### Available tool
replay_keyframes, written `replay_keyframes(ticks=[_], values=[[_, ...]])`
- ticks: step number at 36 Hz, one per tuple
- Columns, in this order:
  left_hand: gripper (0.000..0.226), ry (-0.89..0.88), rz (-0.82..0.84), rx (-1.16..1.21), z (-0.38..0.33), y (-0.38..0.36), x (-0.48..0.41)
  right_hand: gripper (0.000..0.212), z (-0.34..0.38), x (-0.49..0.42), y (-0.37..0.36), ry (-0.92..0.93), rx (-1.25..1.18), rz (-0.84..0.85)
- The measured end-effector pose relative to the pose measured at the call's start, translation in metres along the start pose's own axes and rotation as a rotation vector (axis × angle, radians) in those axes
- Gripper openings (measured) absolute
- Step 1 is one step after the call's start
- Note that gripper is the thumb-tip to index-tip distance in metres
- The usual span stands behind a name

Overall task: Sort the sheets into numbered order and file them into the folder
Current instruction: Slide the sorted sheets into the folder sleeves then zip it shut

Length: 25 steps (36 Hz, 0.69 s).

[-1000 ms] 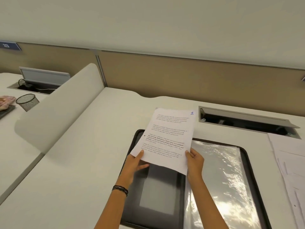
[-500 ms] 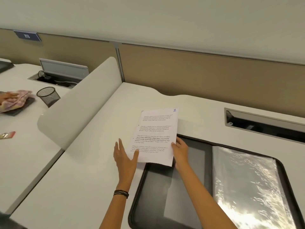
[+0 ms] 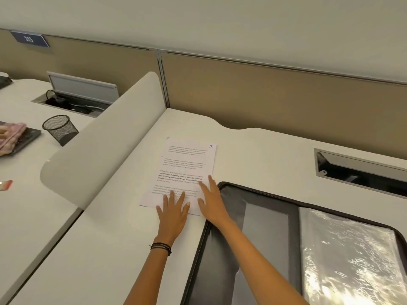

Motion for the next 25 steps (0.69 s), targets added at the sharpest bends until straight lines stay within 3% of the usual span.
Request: replay_keyframes(ticks=[1, 4, 10, 13, 25], values=[[0.061, 0.008, -0.005, -0.045, 0.003, 0.001, -0.005, 0.051, 0.000, -0.004, -0.008, 0.012, 0.063, 0.062], [0.102, -0.002, -0.063, -0.116, 0.012, 0.007, -0.017, 0.049, 0.000, -0.011, -0.032, 0.037, 0.210, 0.215], [0.057, 0.000, -0.157, -0.147, 0.029, 0.019, -0.035, 0.053, 0.008, -0.031, -0.042, 0.123, 0.362, 0.262], [0.059, 0.003, -0.247, -0.157, 0.039, 0.028, -0.041, 0.055, 0.011, -0.046, -0.042, 0.152, 0.391, 0.313], [0.067, 0.014, -0.303, -0.179, 0.053, 0.065, -0.084, 0.058, 0.020, -0.106, -0.038, 0.159, 0.418, 0.342]])
Point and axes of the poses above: each hand's wrist, its own x-axis away from the middle knuckle, its own y-axis out of the back of the hand, z = x × y, the point moved 8 cm from there along -x, towards the middle knuckle, and after that the axes turned 15 degrees about z, right-handed, at the moved point
